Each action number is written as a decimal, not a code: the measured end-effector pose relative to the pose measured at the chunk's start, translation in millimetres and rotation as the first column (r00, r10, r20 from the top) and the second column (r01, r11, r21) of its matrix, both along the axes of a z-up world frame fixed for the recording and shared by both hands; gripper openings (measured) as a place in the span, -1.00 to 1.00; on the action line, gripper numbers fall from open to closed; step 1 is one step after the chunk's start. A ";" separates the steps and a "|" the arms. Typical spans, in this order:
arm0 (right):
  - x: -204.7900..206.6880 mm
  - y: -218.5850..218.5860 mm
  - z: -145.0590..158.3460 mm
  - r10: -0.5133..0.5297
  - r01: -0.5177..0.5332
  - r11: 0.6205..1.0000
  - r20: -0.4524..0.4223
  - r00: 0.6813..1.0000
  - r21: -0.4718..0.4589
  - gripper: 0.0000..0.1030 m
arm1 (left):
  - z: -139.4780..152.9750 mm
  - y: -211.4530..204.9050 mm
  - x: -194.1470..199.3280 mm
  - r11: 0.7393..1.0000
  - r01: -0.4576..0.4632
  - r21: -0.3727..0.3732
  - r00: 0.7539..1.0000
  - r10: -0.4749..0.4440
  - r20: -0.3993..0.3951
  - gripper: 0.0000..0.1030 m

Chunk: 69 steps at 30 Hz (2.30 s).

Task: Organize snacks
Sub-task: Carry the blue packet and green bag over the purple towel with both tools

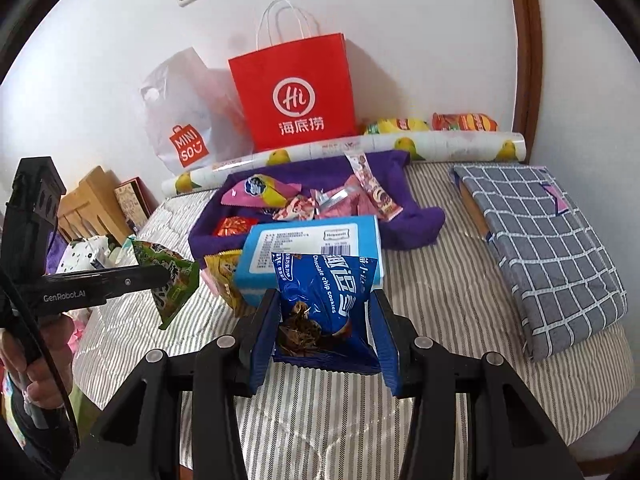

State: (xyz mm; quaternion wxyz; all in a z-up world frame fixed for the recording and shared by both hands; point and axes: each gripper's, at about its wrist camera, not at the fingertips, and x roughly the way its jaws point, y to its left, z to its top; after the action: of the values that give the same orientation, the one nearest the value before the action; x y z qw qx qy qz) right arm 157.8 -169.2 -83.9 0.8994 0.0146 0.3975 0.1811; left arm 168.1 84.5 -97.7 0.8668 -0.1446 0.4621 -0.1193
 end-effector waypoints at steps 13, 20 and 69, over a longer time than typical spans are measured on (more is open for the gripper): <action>13.3 10.4 14.7 0.017 -0.017 1.000 0.038 0.999 0.003 -0.13 | 9.6 2.6 23.6 1.000 0.004 -0.004 1.000 -0.004 0.013 -0.40; 27.0 15.7 21.6 0.020 -0.020 1.000 0.057 0.998 0.002 -0.13 | 12.6 4.2 39.1 1.000 0.002 -0.009 1.000 -0.002 0.017 -0.40; 198.9 42.4 37.8 0.020 -0.020 1.000 0.100 0.995 -0.010 -0.14 | 28.4 -1.1 189.9 1.000 0.020 0.002 0.998 -0.020 0.065 -0.40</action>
State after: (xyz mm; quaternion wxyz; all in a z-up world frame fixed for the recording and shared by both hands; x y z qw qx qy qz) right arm 356.7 -126.8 -46.1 0.9164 -0.0025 0.3529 0.1888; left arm 358.0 83.4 -69.3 0.8802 -0.1356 0.4352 -0.1323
